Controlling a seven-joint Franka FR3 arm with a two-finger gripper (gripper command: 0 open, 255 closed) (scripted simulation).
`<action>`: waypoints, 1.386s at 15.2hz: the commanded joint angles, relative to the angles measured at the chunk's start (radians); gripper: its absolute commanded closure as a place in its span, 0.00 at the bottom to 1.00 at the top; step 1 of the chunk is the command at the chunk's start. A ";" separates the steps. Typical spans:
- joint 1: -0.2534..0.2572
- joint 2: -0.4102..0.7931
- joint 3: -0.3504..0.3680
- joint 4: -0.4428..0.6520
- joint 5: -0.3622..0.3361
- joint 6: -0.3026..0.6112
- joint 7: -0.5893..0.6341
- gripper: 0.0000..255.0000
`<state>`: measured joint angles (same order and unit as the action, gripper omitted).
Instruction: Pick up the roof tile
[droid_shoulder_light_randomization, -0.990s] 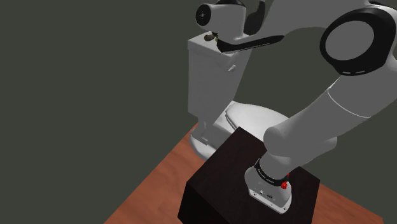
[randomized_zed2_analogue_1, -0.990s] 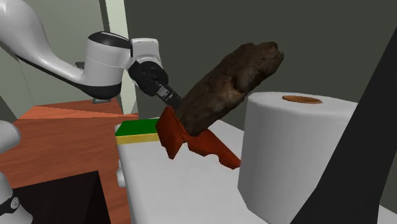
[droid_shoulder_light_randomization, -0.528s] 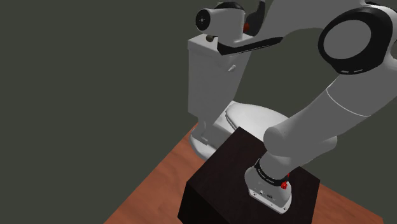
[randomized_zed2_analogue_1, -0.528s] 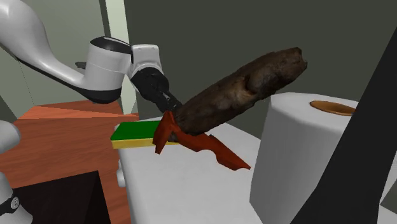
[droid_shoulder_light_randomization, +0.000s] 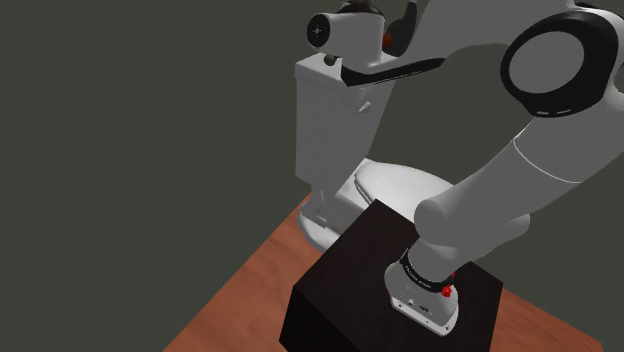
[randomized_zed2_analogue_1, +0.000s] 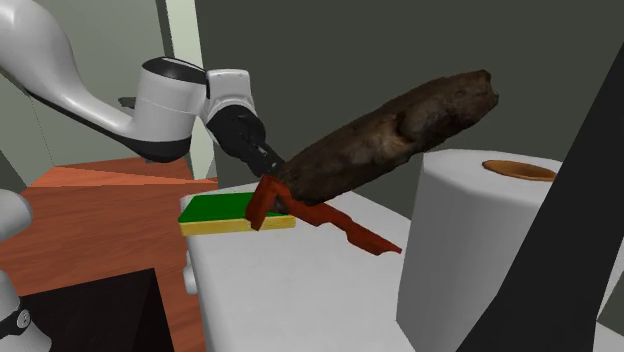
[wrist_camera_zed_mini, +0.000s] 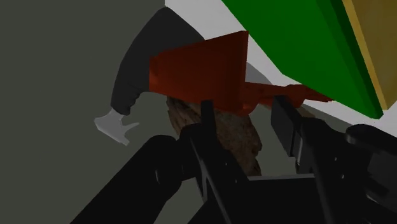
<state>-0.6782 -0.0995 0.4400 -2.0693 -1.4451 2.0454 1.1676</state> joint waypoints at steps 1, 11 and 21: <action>0.000 -0.003 -0.001 0.006 0.013 0.003 -0.019 1.00; 0.001 -0.034 -0.010 0.084 0.077 -0.003 -0.140 1.00; -0.001 0.009 -0.055 0.210 0.345 0.051 -0.223 0.00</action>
<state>-0.6803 -0.0885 0.3853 -1.8562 -1.1013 2.0761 0.9227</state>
